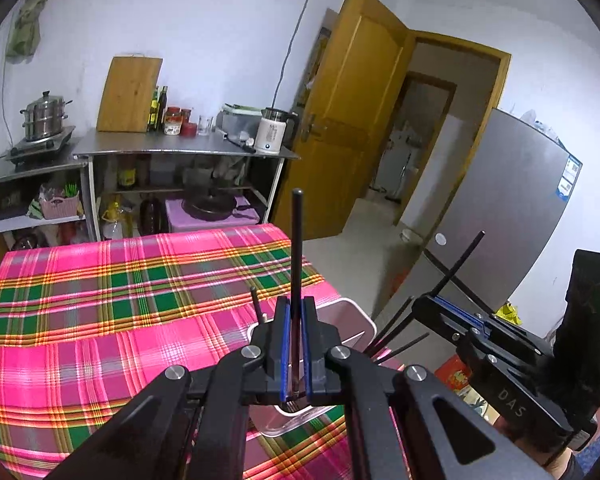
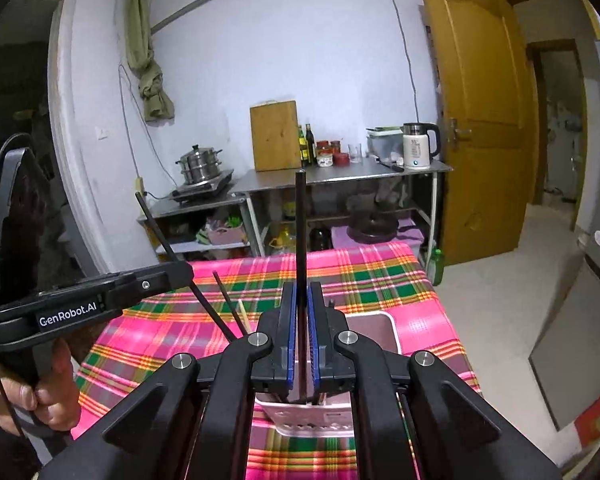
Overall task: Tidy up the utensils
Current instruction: 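Lift both held black chopsticks and carry them over the pink caddy, then lower both chopsticks into the caddy and open both tools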
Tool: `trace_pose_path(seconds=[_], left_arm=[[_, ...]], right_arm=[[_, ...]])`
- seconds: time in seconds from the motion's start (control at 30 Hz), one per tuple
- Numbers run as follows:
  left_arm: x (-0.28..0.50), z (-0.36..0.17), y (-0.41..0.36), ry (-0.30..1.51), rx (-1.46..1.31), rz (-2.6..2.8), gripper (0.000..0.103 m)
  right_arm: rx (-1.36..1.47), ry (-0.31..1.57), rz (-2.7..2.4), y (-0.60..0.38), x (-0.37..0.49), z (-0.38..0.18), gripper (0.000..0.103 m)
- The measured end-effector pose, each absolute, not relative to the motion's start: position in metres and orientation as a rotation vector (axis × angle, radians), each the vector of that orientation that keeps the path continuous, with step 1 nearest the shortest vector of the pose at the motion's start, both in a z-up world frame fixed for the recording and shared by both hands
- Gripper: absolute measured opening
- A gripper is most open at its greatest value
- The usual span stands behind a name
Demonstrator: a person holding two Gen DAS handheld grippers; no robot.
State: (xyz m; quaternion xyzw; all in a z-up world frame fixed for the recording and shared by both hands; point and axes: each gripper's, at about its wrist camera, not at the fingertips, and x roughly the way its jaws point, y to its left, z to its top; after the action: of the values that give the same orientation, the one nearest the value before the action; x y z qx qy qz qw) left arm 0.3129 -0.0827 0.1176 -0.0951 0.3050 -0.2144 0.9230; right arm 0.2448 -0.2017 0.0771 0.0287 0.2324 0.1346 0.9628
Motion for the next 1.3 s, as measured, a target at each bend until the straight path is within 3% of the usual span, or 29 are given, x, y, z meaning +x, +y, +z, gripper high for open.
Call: trace_pose_path(seconds=[0.87, 1.3], left_arm=[[0.314, 0.088, -0.094, 0.628, -0.13, -0.445, 0.005], [0.298, 0.095, -0.077, 0.607, -0.155, -0.419, 0.011]], right_arm=[[0.041, 0.584, 0.262, -0.193, 0.259, 0.027, 0.006], [0.039, 0.554, 0.242, -0.197, 0.241, 0.037, 0.02]])
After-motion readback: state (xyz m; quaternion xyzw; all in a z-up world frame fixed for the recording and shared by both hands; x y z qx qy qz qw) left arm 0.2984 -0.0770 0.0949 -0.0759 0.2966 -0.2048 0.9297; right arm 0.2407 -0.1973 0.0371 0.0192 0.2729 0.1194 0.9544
